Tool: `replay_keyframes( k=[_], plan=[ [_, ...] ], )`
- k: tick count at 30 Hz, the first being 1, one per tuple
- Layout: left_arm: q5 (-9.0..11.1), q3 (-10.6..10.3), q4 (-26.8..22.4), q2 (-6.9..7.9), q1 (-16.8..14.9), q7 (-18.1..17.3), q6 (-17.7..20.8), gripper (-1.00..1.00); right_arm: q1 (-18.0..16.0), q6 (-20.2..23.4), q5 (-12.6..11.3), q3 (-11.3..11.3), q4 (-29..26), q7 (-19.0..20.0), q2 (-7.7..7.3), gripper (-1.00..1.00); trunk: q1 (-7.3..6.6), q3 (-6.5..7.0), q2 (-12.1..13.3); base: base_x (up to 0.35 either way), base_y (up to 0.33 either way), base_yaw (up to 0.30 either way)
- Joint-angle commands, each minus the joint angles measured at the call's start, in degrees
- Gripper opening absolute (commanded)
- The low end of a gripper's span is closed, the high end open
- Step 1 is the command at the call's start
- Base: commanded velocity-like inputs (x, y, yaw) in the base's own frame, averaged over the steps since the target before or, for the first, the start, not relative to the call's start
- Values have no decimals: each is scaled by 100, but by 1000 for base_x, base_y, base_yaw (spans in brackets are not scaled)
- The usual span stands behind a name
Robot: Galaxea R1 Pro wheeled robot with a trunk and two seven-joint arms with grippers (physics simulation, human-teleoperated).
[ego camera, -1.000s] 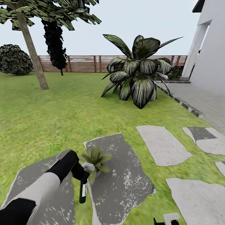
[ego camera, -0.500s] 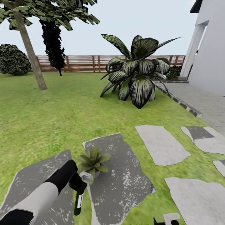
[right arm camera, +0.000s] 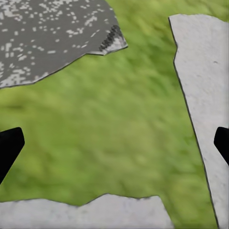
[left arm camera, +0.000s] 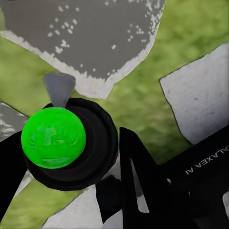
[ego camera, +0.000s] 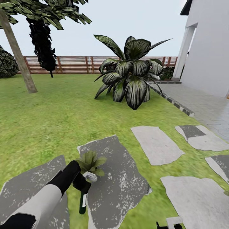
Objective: Pick up the pesticide atomizer in the garden and spray insectifuge to fully cover both potted plants in the garden.
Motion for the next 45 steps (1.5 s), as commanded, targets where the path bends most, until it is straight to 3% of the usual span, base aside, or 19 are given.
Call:
replay_keyframes(
  k=[1,3,4,8,12,25,31,36,38,41,45],
  plan=[
    [-55,-5,-6,3,1,-8,11,-100,-4,-20,62,-33,7,-21,0,100,-1,-5,-2,0,0,-4],
    [-45,69,33,4,10,187,5,-100,-4,-20,63,-33,7,-21,-1,100,-1,-5,-2,0,0,-2],
    [-23,227,70,5,30,286,-1,-100,-4,-20,63,-33,7,-21,-2,100,-1,-5,-2,0,0,0],
    [-5,429,93,-1,135,349,-9,-100,-4,-21,64,-33,7,-21,-2,100,-1,-5,-2,0,0,0],
    [-12,454,96,2,313,365,-27,-100,-4,-19,64,-33,7,-21,-2,100,-1,-5,-2,0,0,0],
    [-20,456,96,5,320,401,-28,-100,-4,-20,57,-33,7,-21,15,100,-1,-5,-2,10,-183,96],
    [14,490,53,-7,320,1065,-5,-100,-4,-20,57,-33,7,-21,15,100,-1,-5,-2,205,-209,250],
    [193,475,-7,-38,297,1152,11,-100,-4,-20,63,-33,7,-21,15,100,-1,-5,-2,83,-50,42],
    [243,540,-7,-44,292,1166,14,-100,-4,-20,62,-33,7,-21,15,100,-1,-5,-2,12,-7,6],
    [282,851,65,-40,304,1179,-2,-100,-4,-20,63,-33,7,-21,15,100,-1,-5,-2,2,-1,1],
    [294,922,317,-43,324,1181,-79,-100,-4,-20,63,-33,7,-21,15,100,-1,-5,-2,0,0,0]
  ],
)
